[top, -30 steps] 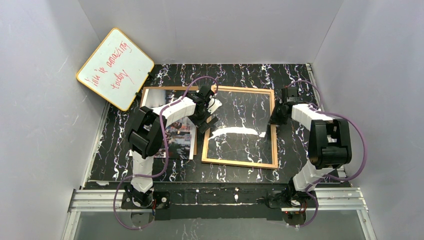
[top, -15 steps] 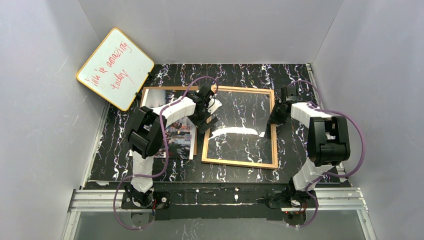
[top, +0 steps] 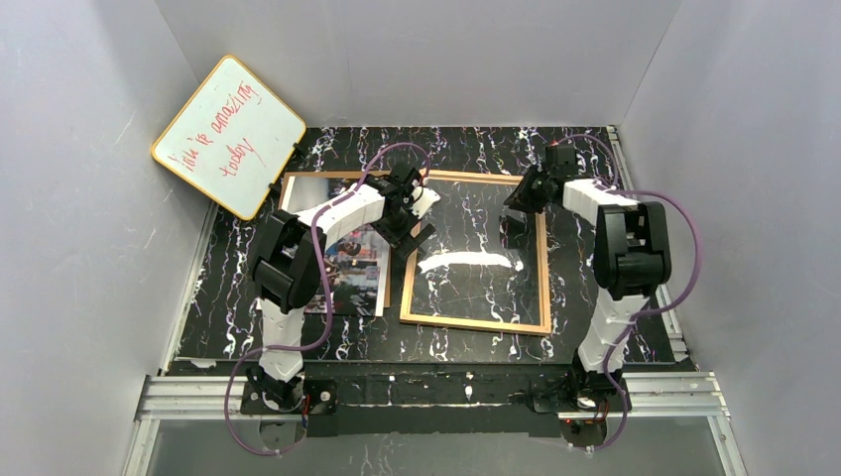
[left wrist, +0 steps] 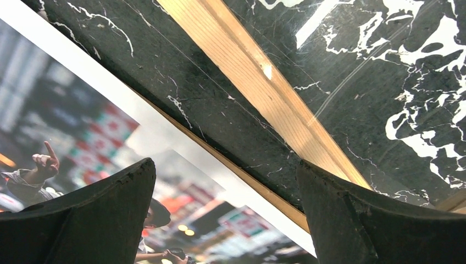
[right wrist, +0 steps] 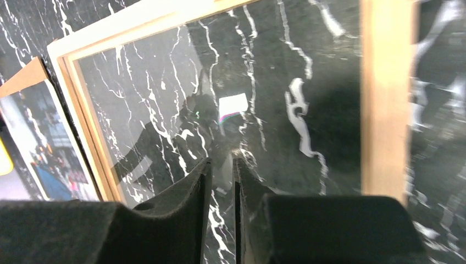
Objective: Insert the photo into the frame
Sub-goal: Place the photo frame item in the photo frame, then pick up the photo at the center of the board.
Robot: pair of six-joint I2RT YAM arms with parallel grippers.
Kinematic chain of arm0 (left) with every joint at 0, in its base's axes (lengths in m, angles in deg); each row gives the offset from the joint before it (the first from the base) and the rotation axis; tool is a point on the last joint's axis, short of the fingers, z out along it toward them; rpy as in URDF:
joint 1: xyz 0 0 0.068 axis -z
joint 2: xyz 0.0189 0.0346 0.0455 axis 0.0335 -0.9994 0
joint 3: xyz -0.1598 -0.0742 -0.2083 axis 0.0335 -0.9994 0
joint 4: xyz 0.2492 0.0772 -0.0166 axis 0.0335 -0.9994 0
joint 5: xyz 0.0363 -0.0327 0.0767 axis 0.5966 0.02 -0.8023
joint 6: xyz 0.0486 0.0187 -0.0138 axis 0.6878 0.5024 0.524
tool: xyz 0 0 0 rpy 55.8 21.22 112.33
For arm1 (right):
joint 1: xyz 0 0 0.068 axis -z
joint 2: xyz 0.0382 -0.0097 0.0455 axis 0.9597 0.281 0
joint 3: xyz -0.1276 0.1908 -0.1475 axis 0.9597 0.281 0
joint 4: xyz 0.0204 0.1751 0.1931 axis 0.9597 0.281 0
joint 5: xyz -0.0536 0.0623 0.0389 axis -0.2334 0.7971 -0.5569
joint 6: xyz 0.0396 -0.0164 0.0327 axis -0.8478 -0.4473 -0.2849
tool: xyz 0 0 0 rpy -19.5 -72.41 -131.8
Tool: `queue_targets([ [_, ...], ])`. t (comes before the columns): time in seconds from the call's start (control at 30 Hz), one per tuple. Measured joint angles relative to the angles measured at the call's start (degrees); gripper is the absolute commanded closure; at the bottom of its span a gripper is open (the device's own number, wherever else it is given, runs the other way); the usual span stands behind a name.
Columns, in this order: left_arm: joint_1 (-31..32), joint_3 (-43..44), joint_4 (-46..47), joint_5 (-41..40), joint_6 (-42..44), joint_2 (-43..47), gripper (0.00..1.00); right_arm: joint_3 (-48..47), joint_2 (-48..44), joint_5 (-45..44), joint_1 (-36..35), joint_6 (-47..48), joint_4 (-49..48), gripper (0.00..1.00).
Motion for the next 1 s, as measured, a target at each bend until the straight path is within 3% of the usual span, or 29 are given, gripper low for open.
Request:
queue_targets([
  [0.57,0.0,0.09,-0.35,0.48,0.11,-0.11,0.02,-7.72,11.1,4.83,-3.76,-7.98,-6.38,0.73],
  [0.77,-0.72,1.42,-2.16,2.03,0.11,-0.13,0.02,-9.4,12.22,5.22,-4.63,-8.7,-7.5,0.63],
  [0.9,-4.63,10.12,-7.26,5.79,0.28,-0.22,0.02,-11.28,11.65,3.72,-7.87,-8.26,-6.27,0.48],
  [0.93,-6.67,13.31,-8.2,6.62,0.5,-0.22,0.02,-12.68,11.37,2.93,-9.35,-7.91,-5.25,0.4],
  [0.97,-8.94,16.28,-8.83,7.13,0.83,-0.15,0.02,-14.6,11.19,1.84,-11.15,-7.3,-4.0,0.25],
  [1.0,-11.47,18.84,-9.25,7.41,1.46,0.07,0.02,-16.92,11.02,0.66,-13.29,-6.58,-2.78,0.04],
])
